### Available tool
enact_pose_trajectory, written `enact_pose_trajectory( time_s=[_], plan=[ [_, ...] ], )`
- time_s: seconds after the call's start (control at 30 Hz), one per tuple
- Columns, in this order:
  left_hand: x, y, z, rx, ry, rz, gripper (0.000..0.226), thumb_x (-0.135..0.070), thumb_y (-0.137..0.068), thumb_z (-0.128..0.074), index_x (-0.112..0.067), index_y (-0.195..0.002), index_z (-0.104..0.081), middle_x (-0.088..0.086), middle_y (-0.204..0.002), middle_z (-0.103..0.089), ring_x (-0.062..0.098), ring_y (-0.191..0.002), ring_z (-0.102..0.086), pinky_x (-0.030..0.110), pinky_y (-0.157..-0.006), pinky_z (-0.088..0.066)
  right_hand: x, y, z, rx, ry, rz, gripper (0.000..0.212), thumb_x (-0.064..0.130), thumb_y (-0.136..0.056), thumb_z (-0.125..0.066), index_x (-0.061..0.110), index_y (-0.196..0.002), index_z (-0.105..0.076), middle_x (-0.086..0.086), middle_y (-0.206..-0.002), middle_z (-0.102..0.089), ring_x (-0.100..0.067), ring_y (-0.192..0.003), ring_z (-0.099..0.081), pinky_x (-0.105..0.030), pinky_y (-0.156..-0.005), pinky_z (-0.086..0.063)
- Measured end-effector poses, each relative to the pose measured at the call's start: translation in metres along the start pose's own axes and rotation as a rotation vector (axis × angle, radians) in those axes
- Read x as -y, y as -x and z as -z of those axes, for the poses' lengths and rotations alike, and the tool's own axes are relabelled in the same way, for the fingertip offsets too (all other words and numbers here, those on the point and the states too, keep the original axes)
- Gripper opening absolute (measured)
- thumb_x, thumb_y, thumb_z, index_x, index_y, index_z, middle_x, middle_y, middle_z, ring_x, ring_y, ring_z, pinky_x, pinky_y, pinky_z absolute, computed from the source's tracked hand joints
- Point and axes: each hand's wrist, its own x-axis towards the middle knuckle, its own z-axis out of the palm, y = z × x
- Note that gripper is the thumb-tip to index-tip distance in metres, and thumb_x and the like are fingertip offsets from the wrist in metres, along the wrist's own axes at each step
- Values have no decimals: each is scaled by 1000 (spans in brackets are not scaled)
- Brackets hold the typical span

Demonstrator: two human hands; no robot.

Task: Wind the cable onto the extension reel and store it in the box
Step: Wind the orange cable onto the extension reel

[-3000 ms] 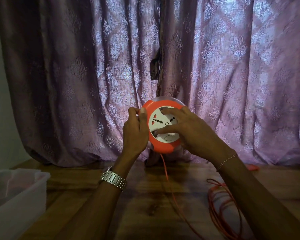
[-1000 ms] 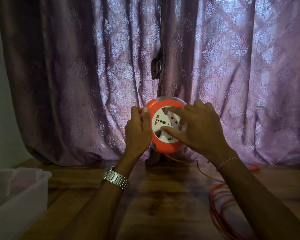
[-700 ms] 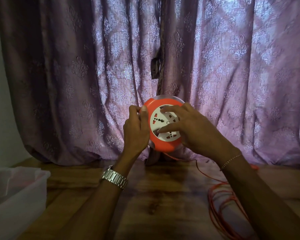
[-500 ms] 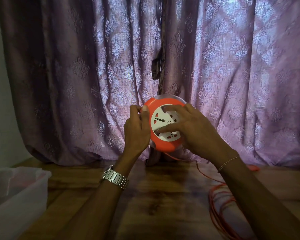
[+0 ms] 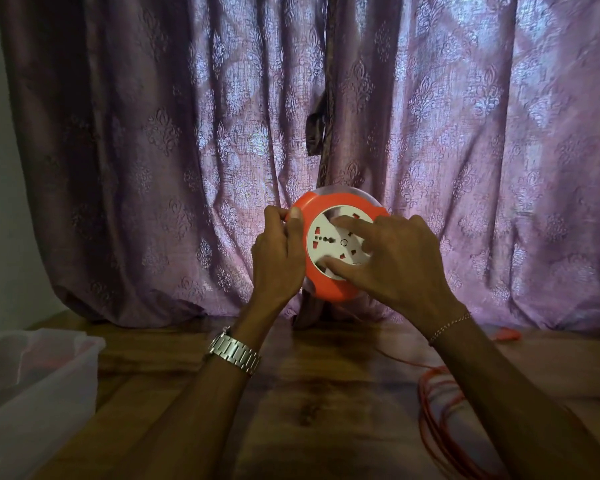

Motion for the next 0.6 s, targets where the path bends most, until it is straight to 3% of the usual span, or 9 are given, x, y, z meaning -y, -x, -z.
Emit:
enact_pose_trajectory(
  time_s=[0.1, 0.2, 0.27, 0.33, 0.4, 0.5, 0.6],
  plan=[
    [1, 0, -1, 4, 10, 5, 40, -58, -100, -28, -22, -98, -46, -2, -73, -66, 24, -70, -67, 51, -63, -55, 1, 0, 1, -10, 55, 13, 67, 80, -75, -52, 37, -125, -62, -1, -89, -73, -26, -89, -61, -38, -74, -40],
    [2, 0, 0, -3, 0, 7, 40, -60, -99, -27, -24, -96, -45, -3, -71, -65, 22, -69, -67, 50, -62, -55, 1, -1, 4, -81, 32, 51, 61, 71, -77, -61, 29, -122, -66, -5, -95, -66, -29, -89, -53, -40, -73, -40],
    [3, 0, 0, -6, 1, 9, 40, -59, -99, -28, -24, -96, -45, -2, -71, -65, 20, -67, -67, 50, -62, -55, 0, -2, 8, -142, -51, 152, 41, 53, -84, -65, 21, -111, -71, -5, -101, -66, -30, -92, -53, -43, -75, -44],
    [3, -1, 0, -15, 0, 12, 39, -57, -101, -29, -23, -96, -45, -1, -71, -65, 20, -67, -66, 50, -62, -54, -3, -4, 9, -110, -118, 282, 19, 27, -88, -58, 20, -98, -73, -5, -113, -66, -31, -100, -53, -46, -82, -47],
    [3, -1, 1, -15, 4, 15, 38, -55, -102, -29, -21, -96, -45, 0, -72, -65, 21, -67, -66, 51, -62, -54, -3, -5, 8, 15, -129, 340, 33, 15, -78, -49, 27, -94, -75, -5, -127, -63, -32, -110, -52, -46, -94, -46],
    [2, -1, 0, -8, 0, 11, 40, -55, -101, -30, -19, -98, -46, 2, -74, -66, 26, -70, -67, 51, -63, -55, -1, -4, 5, 163, -38, 300, 37, 23, -68, -64, 40, -99, -75, -1, -138, -56, -30, -114, -48, -43, -92, -40],
    [3, -1, 1, -3, -6, 8, 40, -54, -101, -30, -17, -99, -46, 3, -74, -66, 27, -69, -67, 50, -62, -54, -1, -3, 4, 202, 25, 259, 41, 40, -66, -55, 49, -103, -70, 6, -140, -53, -26, -116, -42, -40, -82, -33]
  ],
)
